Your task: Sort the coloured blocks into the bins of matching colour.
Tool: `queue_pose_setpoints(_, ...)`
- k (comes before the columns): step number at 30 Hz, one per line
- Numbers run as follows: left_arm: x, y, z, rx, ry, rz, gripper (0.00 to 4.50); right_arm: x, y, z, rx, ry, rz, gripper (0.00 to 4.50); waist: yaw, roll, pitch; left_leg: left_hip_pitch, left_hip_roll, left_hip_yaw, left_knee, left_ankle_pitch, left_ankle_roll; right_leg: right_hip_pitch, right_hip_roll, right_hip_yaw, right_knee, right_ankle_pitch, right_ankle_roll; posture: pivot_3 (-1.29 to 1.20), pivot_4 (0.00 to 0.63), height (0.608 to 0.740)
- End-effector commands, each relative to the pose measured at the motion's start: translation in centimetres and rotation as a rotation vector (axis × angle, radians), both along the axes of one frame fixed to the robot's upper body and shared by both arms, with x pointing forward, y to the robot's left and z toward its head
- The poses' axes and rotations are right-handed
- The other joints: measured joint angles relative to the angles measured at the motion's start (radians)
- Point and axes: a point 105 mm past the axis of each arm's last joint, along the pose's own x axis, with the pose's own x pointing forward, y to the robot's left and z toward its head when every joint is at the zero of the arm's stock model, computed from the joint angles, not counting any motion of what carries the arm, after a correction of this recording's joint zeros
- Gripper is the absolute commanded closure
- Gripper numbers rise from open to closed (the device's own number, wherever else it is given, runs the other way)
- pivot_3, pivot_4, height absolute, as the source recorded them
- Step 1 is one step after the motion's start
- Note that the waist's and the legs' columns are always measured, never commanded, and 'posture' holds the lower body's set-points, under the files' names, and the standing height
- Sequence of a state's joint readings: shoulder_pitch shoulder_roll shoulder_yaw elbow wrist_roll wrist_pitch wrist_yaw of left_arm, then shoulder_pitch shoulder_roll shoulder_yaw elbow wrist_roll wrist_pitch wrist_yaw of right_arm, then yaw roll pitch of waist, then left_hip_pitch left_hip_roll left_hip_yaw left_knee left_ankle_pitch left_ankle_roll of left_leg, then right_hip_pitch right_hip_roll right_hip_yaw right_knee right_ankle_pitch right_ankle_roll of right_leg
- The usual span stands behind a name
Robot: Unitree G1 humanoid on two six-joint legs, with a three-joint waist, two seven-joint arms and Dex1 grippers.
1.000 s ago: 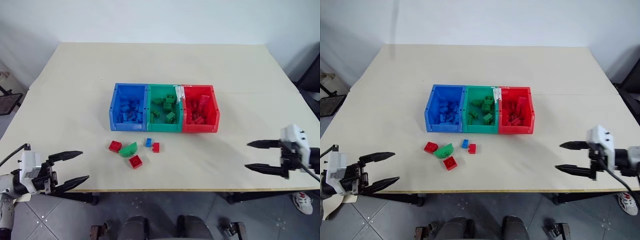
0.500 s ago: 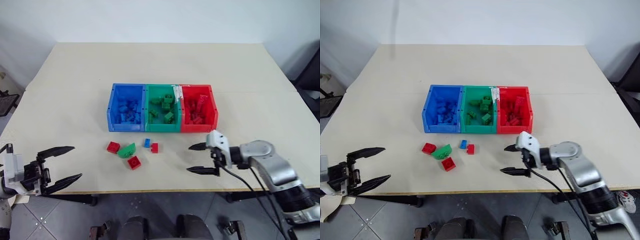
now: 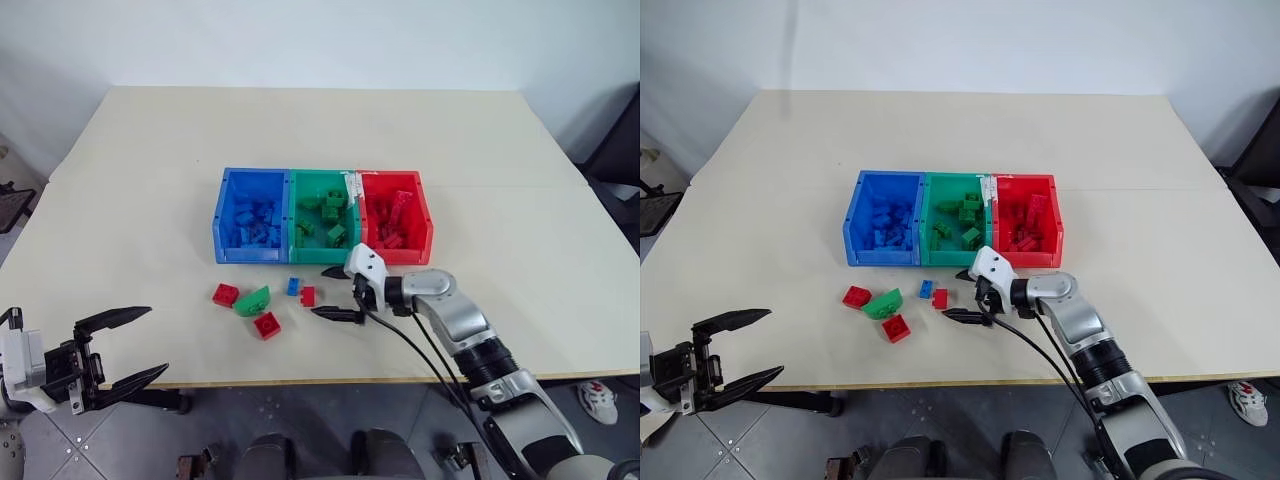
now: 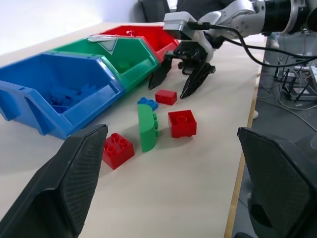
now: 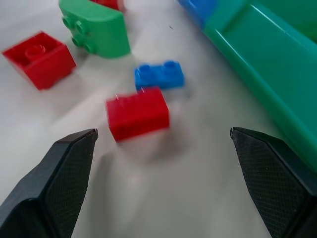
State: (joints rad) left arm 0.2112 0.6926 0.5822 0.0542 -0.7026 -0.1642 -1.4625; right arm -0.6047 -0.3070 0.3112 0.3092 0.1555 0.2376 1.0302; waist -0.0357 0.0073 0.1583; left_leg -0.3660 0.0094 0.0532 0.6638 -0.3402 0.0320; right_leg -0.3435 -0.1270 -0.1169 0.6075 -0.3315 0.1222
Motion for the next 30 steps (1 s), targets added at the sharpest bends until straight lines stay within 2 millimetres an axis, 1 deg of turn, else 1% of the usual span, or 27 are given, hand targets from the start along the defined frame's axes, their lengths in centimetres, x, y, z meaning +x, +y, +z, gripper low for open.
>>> queue_pose_setpoints(1,-0.3,0.1,0.9,-0.002,-0.041,0.012,0.03,-0.3,1.6,-0.3,-0.01,0.0,0.046,0.0,-0.001,0.0,0.0,0.0,0.0,0.0,0.0,0.0,0.0,0.0,0.0,0.0,0.0,0.0,0.0,0.0,0.15,0.74)
queue_pose_setpoints(5,-0.2,0.1,1.0,0.0,-0.047,0.022,0.03,-0.5,2.1,-0.6,-0.019,-0.004,0.066,0.0,-0.002,0.0,0.0,0.0,0.0,-0.001,0.0,0.0,0.0,0.0,0.0,0.0,0.002,0.0,0.0,0.0,0.15,0.74)
queue_pose_setpoints(7,-0.1,0.3,1.0,0.003,-0.05,0.027,0.0,-0.5,1.8,-1.1,-0.045,0.021,0.058,0.4,-0.002,0.0,0.0,0.0,-0.001,-0.002,0.0,0.0,0.0,0.0,0.0,0.0,0.002,0.0,0.0,0.0,0.15,0.74)
queue_pose_setpoints(9,0.1,0.2,1.1,0.003,-0.054,0.031,0.0,-0.5,1.3,-1.3,-0.052,0.01,0.051,0.92,-0.001,0.0,0.0,0.0,-0.001,-0.003,0.0,0.0,0.0,0.0,-0.001,0.0,0.003,0.0,0.0,0.0,0.15,0.74)
queue_pose_setpoints(12,0.5,0.2,1.2,0.004,-0.061,0.033,0.0,-0.3,0.6,-1.0,-0.046,-0.015,0.017,2.0,0.0,0.0,0.0,0.0,-0.001,-0.004,0.0,0.0,0.0,0.0,-0.001,0.0,0.003,0.0,0.0,0.0,0.15,0.74)
queue_pose_setpoints(15,0.9,0.2,1.2,0.004,-0.067,0.03,0.0,-0.4,0.0,-0.4,-0.034,-0.034,0.002,2.94,0.003,0.0,0.0,0.0,-0.002,-0.005,0.0,0.0,0.0,0.0,-0.001,0.0,0.003,0.0,0.0,0.0,0.15,0.74)
queue_pose_setpoints(17,1.2,0.3,1.2,0.003,-0.068,0.027,0.0,-0.7,-0.2,0.1,-0.022,-0.045,0.005,3.0,0.005,0.0,0.0,0.0,-0.003,-0.005,0.0,0.0,0.0,0.0,-0.002,0.0,0.002,0.0,0.0,0.0,0.15,0.74)
queue_pose_setpoints(20,1.5,0.2,1.2,-0.003,-0.073,0.013,0.0,-1.0,-0.8,1.9,0.031,-0.06,-0.012,3.0,0.006,0.001,0.0,-0.001,-0.004,-0.006,0.0,0.0,0.0,0.0,-0.002,0.0,0.002,0.0,0.0,0.0,0.15,0.74)
queue_pose_setpoints(22,1.7,0.2,1.2,-0.008,-0.073,0.008,0.0,-1.6,-1.2,2.9,0.049,-0.054,0.005,3.0,0.005,0.001,0.001,-0.001,-0.004,-0.006,0.0,0.0,0.0,0.0,-0.002,0.0,0.002,0.0,0.0,0.0,0.15,0.74)
queue_pose_setpoints(23,1.9,0.3,1.2,-0.009,-0.072,0.006,0.0,-2.2,-2.5,4.4,0.082,-0.049,0.002,3.0,0.006,0.001,0.001,-0.002,-0.004,-0.006,0.0,0.0,0.0,0.0,-0.002,-0.001,0.002,0.0,0.0,0.0,0.15,0.74)
queue_pose_setpoints(25,2.2,0.6,1.1,-0.003,-0.069,0.007,0.0,-2.7,-4.4,6.4,0.116,-0.046,-0.023,3.0,0.01,0.003,0.002,-0.002,-0.004,-0.007,0.0,0.0,0.0,0.0,-0.003,-0.001,0.0,0.0,0.0,0.0,0.15,0.74)
queue_pose_setpoints(26,2.4,0.7,1.1,-0.001,-0.07,0.007,0.0,-2.0,-6.0,7.6,0.127,-0.069,-0.101,3.0,0.01,0.003,0.002,-0.002,-0.005,-0.008,0.0,0.0,0.0,0.001,-0.003,-0.001,0.0,0.0,0.0,0.0,0.15,0.74)
queue_pose_setpoints(28,2.8,0.7,1.2,0.0,-0.075,0.006,0.0,0.0,-8.2,8.8,0.141,-0.115,-0.252,3.0,0.009,0.002,0.001,-0.002,-0.005,-0.008,0.0,0.0,0.001,0.002,-0.003,-0.002,-0.001,0.0,0.0,0.0,0.15,0.74)
queue_pose_setpoints(30,2.9,0.7,1.2,-0.002,-0.078,0.004,0.0,1.0,-9.1,9.3,0.15,-0.136,-0.321,3.0,0.008,0.002,0.001,-0.002,-0.005,-0.008,0.0,0.0,0.001,0.003,-0.003,-0.003,-0.002,0.0,0.0,0.0,0.15,0.74)
